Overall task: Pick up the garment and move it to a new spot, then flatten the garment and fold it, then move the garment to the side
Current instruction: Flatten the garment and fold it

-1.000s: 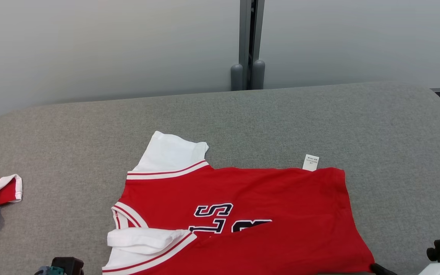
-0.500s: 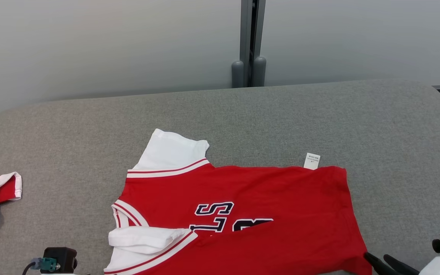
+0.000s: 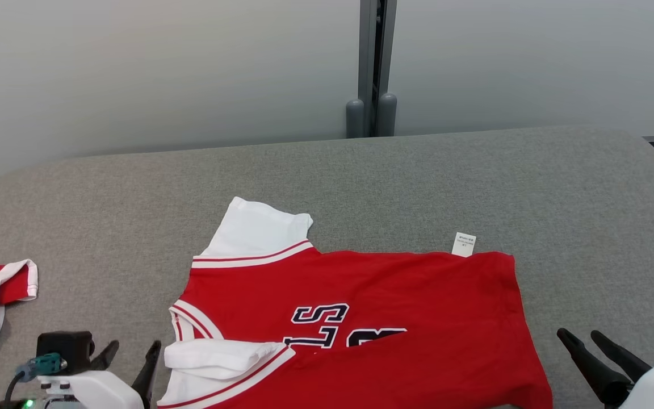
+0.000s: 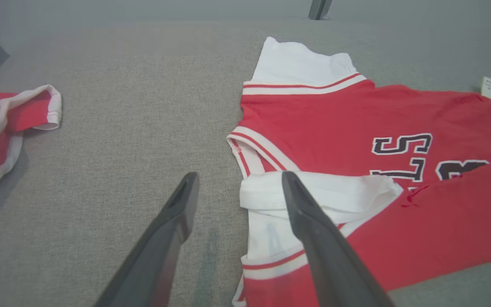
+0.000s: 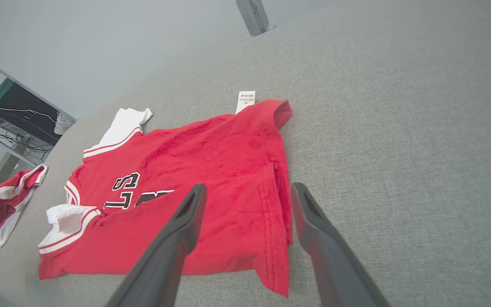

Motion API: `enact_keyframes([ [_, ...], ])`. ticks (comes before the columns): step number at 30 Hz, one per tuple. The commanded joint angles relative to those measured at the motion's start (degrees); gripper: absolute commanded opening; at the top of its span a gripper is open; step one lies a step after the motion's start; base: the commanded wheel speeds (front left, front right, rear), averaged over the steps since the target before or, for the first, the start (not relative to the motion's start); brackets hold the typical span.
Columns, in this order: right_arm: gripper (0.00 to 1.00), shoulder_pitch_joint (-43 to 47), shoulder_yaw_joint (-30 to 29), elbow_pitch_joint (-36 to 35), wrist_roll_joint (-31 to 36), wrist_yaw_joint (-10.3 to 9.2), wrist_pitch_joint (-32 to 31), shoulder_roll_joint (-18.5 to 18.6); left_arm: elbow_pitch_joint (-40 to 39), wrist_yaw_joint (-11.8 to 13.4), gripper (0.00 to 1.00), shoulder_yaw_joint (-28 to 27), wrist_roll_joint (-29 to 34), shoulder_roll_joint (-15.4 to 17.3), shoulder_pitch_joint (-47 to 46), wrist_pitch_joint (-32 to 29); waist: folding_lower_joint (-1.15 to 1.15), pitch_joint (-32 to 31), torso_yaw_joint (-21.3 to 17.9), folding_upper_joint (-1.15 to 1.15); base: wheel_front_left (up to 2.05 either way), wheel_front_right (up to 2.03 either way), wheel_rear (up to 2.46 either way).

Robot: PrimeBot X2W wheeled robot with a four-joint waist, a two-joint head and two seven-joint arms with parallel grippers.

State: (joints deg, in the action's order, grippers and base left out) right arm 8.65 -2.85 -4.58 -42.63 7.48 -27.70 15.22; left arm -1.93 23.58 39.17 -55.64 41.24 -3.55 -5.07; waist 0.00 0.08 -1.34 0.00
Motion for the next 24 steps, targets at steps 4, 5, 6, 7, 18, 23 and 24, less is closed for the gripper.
enact_keyframes([
  [4, 1.0, -2.1, -0.6, -0.8, 2.0, 0.04, 1.6, -1.0, -0.2, 0.0, 1.0, -0.5, 1.6, -0.1, -2.5, 1.4, 0.0, 0.2, -0.1, 0.0, 0.0, 0.0, 0.0],
  [5, 1.0, -2.7, -0.7, -0.7, 2.4, 0.04, 2.0, -1.3, -0.2, -0.1, 1.0, -0.5, 1.9, -0.4, -3.0, 1.6, 0.0, 0.2, -0.1, 0.0, 0.0, 0.0, 0.0],
  [6, 1.0, -3.2, -0.5, -0.5, 2.8, 0.04, 2.3, -1.5, 0.0, -0.2, 1.0, -0.4, 2.1, -0.5, -3.3, 1.6, 0.0, 0.3, -0.2, 0.0, 0.0, 0.0, 0.0],
  [7, 1.0, -3.7, -0.4, -0.2, 3.1, 0.04, 2.5, -1.6, 0.2, -0.3, 1.0, -0.2, 2.3, -0.8, -3.6, 1.6, 0.0, 0.4, -0.3, 0.0, 0.0, 0.0, 0.0],
  [18, 1.0, -8.0, 0.3, 2.5, 4.7, 0.04, 6.7, -2.3, 2.2, -1.7, 1.0, -0.9, 2.5, -2.1, -6.6, 3.5, 0.0, 1.8, -0.9, 0.0, 0.0, 0.0, 0.0],
  [23, 1.0, -11.9, 1.0, 4.7, 4.9, 0.04, 8.5, -2.9, 4.8, -3.8, 1.0, -1.4, 2.6, -3.2, -9.8, 4.3, 0.0, 3.5, -1.4, 0.0, 0.0, 0.0, 0.0],
  [24, 1.0, -12.9, 1.5, 5.2, 4.2, 0.04, 8.8, -3.3, 5.6, -4.1, 1.0, -1.5, 2.8, -3.3, -10.5, 4.5, 0.0, 4.0, -1.7, 0.0, 0.0, 0.0, 0.0],
])
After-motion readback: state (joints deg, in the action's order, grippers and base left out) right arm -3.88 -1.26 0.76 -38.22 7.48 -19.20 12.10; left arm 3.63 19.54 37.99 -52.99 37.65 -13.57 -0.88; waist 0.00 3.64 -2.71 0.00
